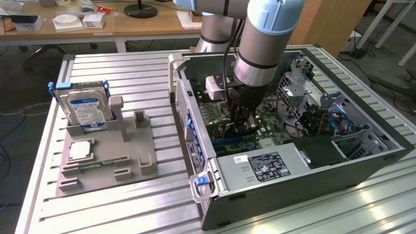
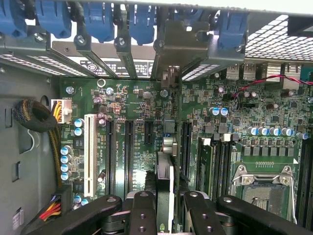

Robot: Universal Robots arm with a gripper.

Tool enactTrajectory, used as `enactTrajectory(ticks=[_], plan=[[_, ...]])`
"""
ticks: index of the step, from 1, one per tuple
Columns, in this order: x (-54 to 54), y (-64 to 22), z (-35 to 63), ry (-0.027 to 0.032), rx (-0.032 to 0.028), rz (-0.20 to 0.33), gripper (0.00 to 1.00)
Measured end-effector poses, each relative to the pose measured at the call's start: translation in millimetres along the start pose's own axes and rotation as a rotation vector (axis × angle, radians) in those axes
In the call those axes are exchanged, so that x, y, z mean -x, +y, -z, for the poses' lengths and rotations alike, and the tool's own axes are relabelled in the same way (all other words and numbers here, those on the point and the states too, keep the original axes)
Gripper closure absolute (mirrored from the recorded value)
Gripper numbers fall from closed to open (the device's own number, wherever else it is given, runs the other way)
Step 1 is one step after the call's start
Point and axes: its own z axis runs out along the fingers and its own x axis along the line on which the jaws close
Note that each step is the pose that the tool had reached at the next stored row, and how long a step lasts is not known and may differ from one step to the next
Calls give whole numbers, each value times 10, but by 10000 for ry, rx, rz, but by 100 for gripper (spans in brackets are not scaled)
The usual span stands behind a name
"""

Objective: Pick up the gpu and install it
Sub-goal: 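Insert the gpu into the slot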

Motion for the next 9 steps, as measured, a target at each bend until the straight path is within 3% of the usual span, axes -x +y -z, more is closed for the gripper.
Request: enactTrajectory(ticks=[9], plan=[[-2, 1, -44, 0, 0, 0, 73]])
